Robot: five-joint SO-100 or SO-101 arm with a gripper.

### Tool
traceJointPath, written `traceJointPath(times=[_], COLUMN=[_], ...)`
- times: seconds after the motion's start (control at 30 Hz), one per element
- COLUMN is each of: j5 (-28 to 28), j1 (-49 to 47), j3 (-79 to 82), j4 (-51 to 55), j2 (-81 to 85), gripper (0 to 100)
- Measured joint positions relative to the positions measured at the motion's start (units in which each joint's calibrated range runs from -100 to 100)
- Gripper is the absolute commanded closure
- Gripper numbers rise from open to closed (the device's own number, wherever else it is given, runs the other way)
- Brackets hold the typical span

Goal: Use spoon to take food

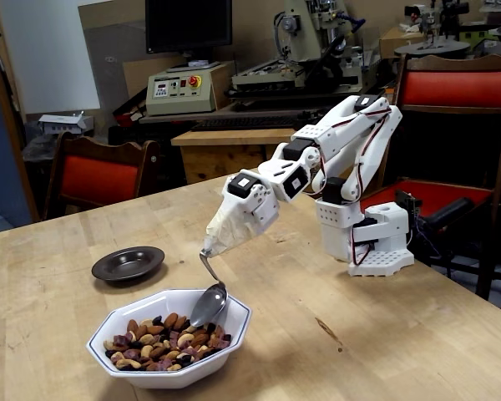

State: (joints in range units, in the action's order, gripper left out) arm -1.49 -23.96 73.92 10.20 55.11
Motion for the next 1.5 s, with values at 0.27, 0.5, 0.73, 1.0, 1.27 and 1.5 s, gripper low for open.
traceJointPath(times=[0.27, 0.5, 0.73, 1.0, 1.27, 1.5], j5=[0.0, 0.0, 0.0, 0.0, 0.0, 0.0], j1=[0.0, 0.0, 0.0, -0.1, -0.1, -0.1], j3=[-0.1, -0.1, -0.1, -0.8, -0.8, -4.2], j4=[0.0, 0.0, -0.5, -6.6, -21.0, -26.5], j2=[0.0, 0.0, -3.9, -14.6, -24.1, -30.3], gripper=[95, 95, 95, 95, 95, 95])
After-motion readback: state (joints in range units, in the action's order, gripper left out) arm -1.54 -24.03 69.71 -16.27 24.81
